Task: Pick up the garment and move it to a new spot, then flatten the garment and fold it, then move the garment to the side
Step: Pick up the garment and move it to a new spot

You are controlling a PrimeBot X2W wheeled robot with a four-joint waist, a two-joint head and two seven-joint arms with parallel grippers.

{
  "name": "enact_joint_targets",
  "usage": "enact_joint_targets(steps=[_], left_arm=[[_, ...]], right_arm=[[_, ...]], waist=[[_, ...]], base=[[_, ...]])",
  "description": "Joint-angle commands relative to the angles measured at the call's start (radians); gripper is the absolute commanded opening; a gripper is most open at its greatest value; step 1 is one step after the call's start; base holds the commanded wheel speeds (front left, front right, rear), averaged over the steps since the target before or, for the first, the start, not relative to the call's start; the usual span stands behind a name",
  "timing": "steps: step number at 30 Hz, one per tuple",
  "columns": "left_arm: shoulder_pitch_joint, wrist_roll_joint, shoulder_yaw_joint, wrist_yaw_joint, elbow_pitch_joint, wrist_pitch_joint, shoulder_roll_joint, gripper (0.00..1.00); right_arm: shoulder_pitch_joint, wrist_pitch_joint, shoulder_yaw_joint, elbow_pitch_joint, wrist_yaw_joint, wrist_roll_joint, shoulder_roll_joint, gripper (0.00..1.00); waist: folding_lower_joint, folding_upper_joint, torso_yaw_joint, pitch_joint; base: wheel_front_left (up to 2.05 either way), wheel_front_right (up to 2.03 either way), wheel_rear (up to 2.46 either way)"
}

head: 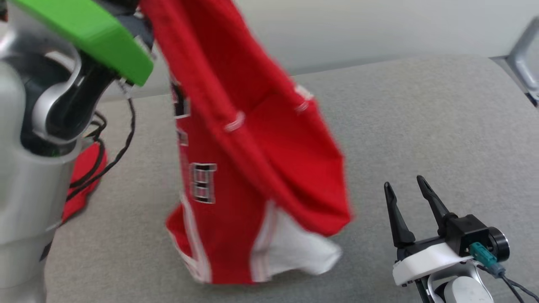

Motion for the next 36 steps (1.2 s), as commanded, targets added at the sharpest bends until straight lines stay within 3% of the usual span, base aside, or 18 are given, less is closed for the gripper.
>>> enact_joint_targets(steps=[1, 8, 14, 21, 25, 26, 27, 28, 33, 36], left_arm=[[-0.035, -0.010, -0.008, -0.007, 0.019, -0.007, -0.022, 0.00], [-0.143, -0.022, -0.049, -0.035, 0.137, -0.064, -0.152, 0.00], [-0.153, -0.002, -0.099, -0.049, 0.256, -0.126, -0.233, 0.00], [0.015, -0.041, -0.122, -0.053, 0.465, -0.265, -0.307, 0.00], [0.104, -0.063, -0.202, -0.081, 0.603, -0.416, -0.341, 0.00], [0.121, -0.078, -0.224, -0.087, 0.627, -0.444, -0.343, 0.41], [0.139, -0.118, -0.265, -0.092, 0.632, -0.481, -0.344, 0.93], [0.150, -0.145, -0.297, -0.094, 0.635, -0.502, -0.346, 1.00], [0.191, -0.202, -0.426, -0.097, 0.636, -0.627, -0.344, 1.00], [0.254, -0.176, -0.423, -0.074, 0.621, -0.663, -0.345, 1.00]], right_arm=[[-0.011, -0.003, 0.000, -0.001, 0.000, 0.012, -0.001, 1.00], [-0.016, -0.003, -0.005, -0.003, 0.000, 0.027, -0.001, 1.00], [-0.017, -0.003, -0.014, -0.001, 0.000, 0.037, -0.001, 1.00], [-0.003, -0.003, 0.003, 0.004, 0.000, 0.064, -0.001, 1.00], [-0.009, -0.003, 0.033, 0.011, 0.000, 0.071, 0.000, 1.00], [-0.014, -0.003, 0.041, 0.012, 0.000, 0.073, 0.000, 1.00], [-0.023, -0.003, 0.055, 0.013, 0.000, 0.075, 0.000, 1.00], [-0.029, -0.003, 0.063, 0.013, 0.000, 0.076, -0.001, 1.00], [-0.039, -0.003, 0.081, 0.013, 0.000, 0.069, -0.001, 1.00], [-0.014, -0.003, 0.067, 0.013, 0.000, 0.056, -0.002, 1.00]], waist=[[0.0000, -0.0001, -0.096, 0.013], [0.0000, -0.0001, -0.213, 0.033], [0.0000, -0.0001, -0.272, 0.044], [0.0000, -0.0001, -0.275, 0.066], [0.0000, -0.0001, -0.241, 0.091], [0.0000, -0.0001, -0.235, 0.097], [0.0000, -0.0001, -0.229, 0.103], [0.0000, -0.0001, -0.225, 0.106], [0.0000, -0.0001, -0.191, 0.095], [0.0000, -0.0001, -0.165, 0.062]], base=[[0.00, 0.00, 0.00], [0.00, 0.00, 0.00], [0.00, 0.00, 0.00], [0.00, 0.00, 0.00], [0.00, 0.00, 0.00], [0.00, 0.00, 0.00], [0.00, 0.00, 0.00], [0.00, 0.00, 0.00], [0.00, 0.00, 0.00], [0.00, 0.00, 0.00]])
